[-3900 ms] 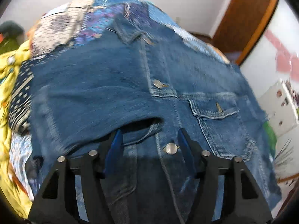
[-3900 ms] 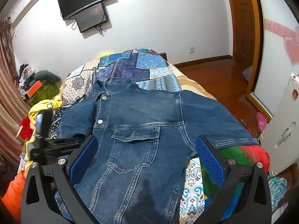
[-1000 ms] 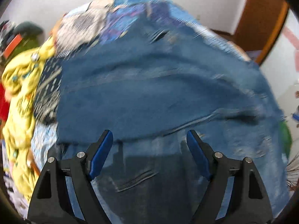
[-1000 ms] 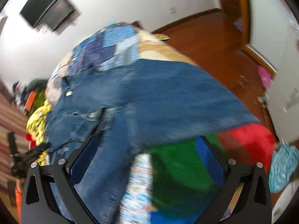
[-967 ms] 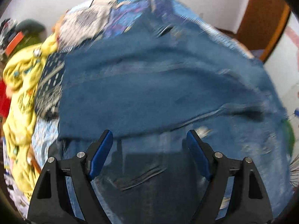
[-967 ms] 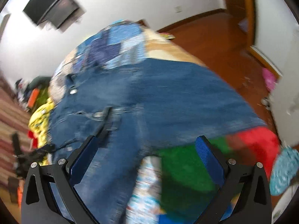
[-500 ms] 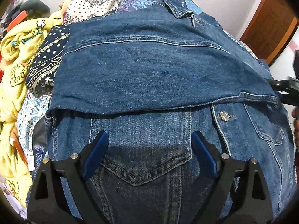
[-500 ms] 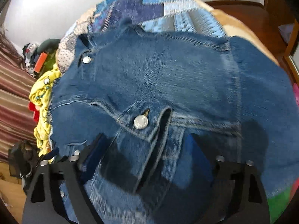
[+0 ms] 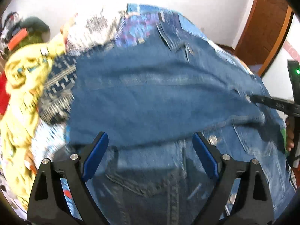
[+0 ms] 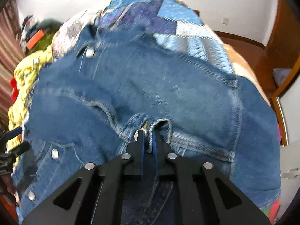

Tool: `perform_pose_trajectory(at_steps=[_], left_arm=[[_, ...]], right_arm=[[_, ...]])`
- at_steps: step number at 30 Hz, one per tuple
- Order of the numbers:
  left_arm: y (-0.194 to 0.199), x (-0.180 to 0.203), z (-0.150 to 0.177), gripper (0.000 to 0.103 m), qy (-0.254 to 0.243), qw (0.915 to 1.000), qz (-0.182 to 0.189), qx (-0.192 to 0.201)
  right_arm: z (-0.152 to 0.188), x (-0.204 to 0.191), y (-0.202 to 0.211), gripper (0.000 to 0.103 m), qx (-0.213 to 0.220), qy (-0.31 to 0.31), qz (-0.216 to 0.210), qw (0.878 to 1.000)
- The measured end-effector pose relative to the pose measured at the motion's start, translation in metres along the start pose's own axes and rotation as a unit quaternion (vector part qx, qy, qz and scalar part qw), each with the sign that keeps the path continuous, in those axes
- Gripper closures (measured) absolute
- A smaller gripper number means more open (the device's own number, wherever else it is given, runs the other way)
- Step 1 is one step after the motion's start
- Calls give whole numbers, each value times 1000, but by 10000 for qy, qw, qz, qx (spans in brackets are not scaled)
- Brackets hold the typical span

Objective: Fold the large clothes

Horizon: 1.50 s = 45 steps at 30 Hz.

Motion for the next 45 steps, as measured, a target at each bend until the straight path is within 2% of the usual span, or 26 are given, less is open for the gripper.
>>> perform_pose_trajectory(at_steps=[3,5,8,10,12,13,19,21,26,28,30,34,38,40,45], left_arm=[[-7,-14,-14,12,-33,9999,-167,20],[-19,-24,-16,12,75,9996,-245,-121],[-41,-33,-6,12,271,9985,-220,-426],[-56,-35,5,12,329,9969,-216,-676],[-65,-36,15,11,398,9964,-158,-727],[-64,-37,18,10,462,9968,-143,-641],[-64,-38,24,9,487,9970,-87,-593],[-63,-38,24,9,440,9972,-100,-596],[-55,-33,24,9,416,9962,-176,-745],[-45,-26,26,10,323,9961,-227,-787],[-35,-18,23,10,232,9970,-208,-710],[-5,9,13,10,-31,9992,-118,-368],[19,36,4,9,-27,9999,119,-97],[28,50,1,9,28,9997,257,-7],[34,74,-1,9,62,9990,434,24]], right_arm=[[-4,13,10,96,77,-162,22,9998],[-4,18,14,96,6,-256,75,9996],[-1,22,25,93,138,-300,63,9994],[1,23,26,78,133,-367,150,9991],[0,18,18,39,29,-463,70,9989],[1,11,14,35,-13,-402,-47,9992],[14,-6,-24,34,-535,113,296,9981],[16,1,-23,32,-517,40,217,9984],[18,12,-8,30,-453,81,375,9982],[20,17,3,29,-380,139,739,9964],[24,23,19,27,-239,130,809,9964],[36,50,58,27,75,-425,557,9975],[63,92,90,23,336,-1266,344,9908],[80,111,97,22,348,-1670,251,9850],[118,154,89,22,53,-2542,23,9671]])
Point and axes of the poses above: each gripper's, at about its wrist camera, not at the fingertips, and y roughly against the way its jaws point, x to its right, z to its underside, the point moved 6 cm from there along -y, roughly the way its jaws point, and after that the axes turned 1 degree about -z, right-handed, at the moved point
